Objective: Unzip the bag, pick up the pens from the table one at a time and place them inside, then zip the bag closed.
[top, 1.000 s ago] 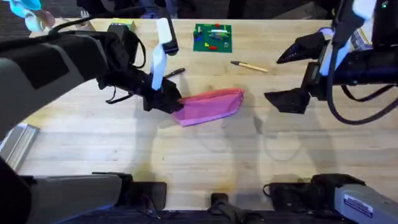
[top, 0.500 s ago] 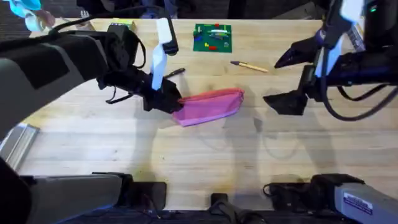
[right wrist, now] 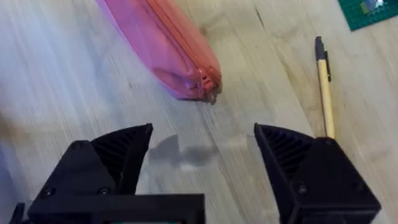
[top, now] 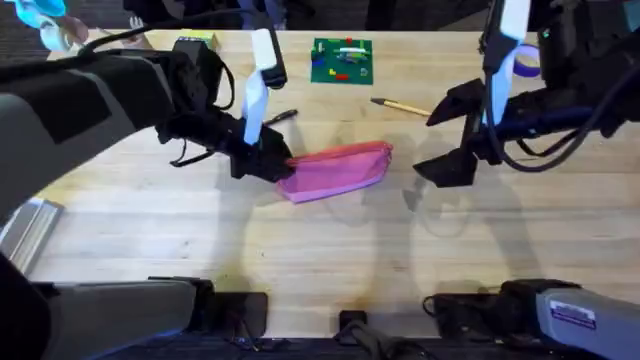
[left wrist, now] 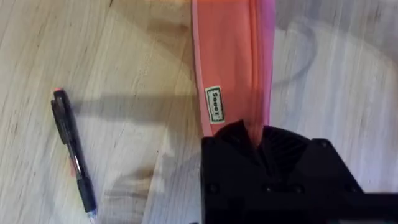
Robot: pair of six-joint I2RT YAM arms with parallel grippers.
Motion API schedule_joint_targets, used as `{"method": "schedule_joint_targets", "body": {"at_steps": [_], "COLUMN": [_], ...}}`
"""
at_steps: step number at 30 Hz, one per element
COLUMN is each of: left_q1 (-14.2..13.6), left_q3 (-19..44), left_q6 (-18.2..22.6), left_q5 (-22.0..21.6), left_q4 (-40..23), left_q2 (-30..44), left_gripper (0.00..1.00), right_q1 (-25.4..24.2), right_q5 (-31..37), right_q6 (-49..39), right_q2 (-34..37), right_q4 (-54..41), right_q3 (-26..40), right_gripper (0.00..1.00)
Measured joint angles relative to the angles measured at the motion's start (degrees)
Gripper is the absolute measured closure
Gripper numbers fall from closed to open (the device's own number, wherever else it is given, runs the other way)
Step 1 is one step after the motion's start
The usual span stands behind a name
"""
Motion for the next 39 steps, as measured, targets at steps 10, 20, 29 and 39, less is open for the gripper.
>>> {"method": "schedule_joint_targets", "body": {"at_steps": [10, 20, 29, 39], "left_q1": [0.00, 0.00, 0.00, 0.00], "left_q3": [0.00, 0.00, 0.00, 0.00], "left_q6": [0.00, 0.00, 0.00, 0.00], "left_q5": [0.00, 0.00, 0.00, 0.00], "left_q4": [0.00, 0.00, 0.02, 0.00], "left_q2": [0.00, 0.00, 0.00, 0.00], "left_gripper": [0.958, 0.959, 0.958, 0.959], "right_q1": [0.07, 1.11, 3.81, 4.96], "right_q5": [-1.09, -5.16, -5.92, -5.95], "right_q6": [-2.08, -4.98, -5.14, -5.16], "right_q2": [7.16, 10.26, 13.99, 14.23], "right_q4": [1.32, 6.77, 7.56, 8.48], "right_q3": [0.00, 0.00, 0.00, 0.02], "right_gripper": [0.005, 0.005, 0.004, 0.092]}}
